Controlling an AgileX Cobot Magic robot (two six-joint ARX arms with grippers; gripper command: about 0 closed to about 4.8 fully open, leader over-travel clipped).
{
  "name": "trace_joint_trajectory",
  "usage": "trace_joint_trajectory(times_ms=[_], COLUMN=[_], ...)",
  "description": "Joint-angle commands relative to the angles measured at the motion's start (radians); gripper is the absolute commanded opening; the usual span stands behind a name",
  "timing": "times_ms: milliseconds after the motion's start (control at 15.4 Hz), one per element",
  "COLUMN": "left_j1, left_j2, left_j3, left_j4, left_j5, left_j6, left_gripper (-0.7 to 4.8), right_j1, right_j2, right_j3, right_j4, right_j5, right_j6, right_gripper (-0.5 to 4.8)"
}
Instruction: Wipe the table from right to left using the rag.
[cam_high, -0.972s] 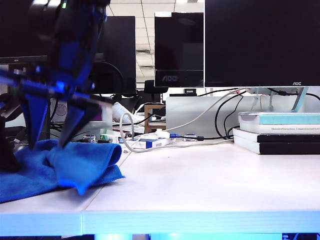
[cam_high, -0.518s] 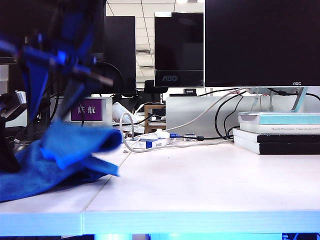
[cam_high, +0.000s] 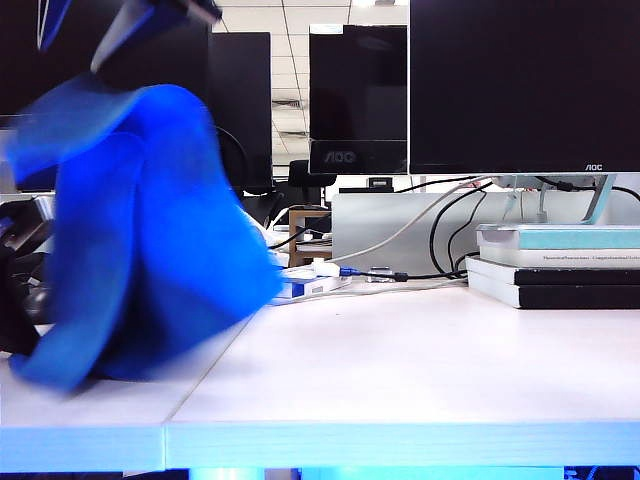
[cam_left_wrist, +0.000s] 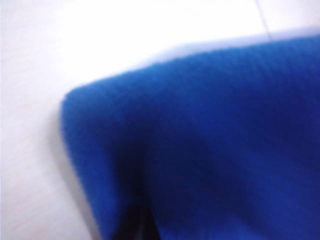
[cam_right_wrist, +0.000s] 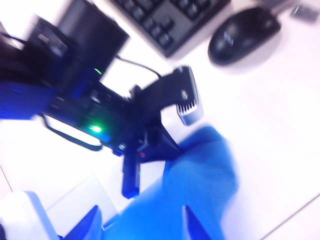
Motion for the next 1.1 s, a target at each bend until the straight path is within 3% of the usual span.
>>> trace_joint_trajectory(times_ms=[65,194,324,777,907,972,1101], left_j1=[-0.001,-0.001,-0.002,-0.002,-0.002,-0.002,-0.002], left_j2=[0.018,0.018,0.014,-0.085,-0.151,-0.189,-0.289], left_j3=[-0.002,0.006,0.022,0.144,0.171,0.182,0.217], left_j4=[-0.004,-0.003,-0.015,-0.159,-0.171,-0.172,-0.169], left_j5=[0.01,0.057,0.06,0.06,0.053,0.039,0.014], left_j6=[-0.003,-0.015,-0.068,-0.093,-0.151,-0.175,-0.209], left_gripper=[-0.06,-0.06,-0.06,-0.06,-0.06,-0.06,-0.06], right_j1=[-0.014,-0.024,-0.04,-0.054,-0.055,-0.057,-0.063], right_j2=[-0.009,-0.009,-0.02,-0.035,-0.045,-0.057,-0.1], right_j3=[0.018,0.018,0.018,0.018,0.018,0.018,0.018], right_j4=[-0.017,-0.039,-0.038,-0.039,-0.038,-0.034,-0.024], right_j5=[0.021,0.024,0.026,0.027,0.029,0.031,0.103], right_j6=[-0.007,-0.008,-0.008,-0.008,-0.008,-0.009,-0.014], right_gripper=[2.11,2.11,2.11,2.11,2.1,1.82,0.77])
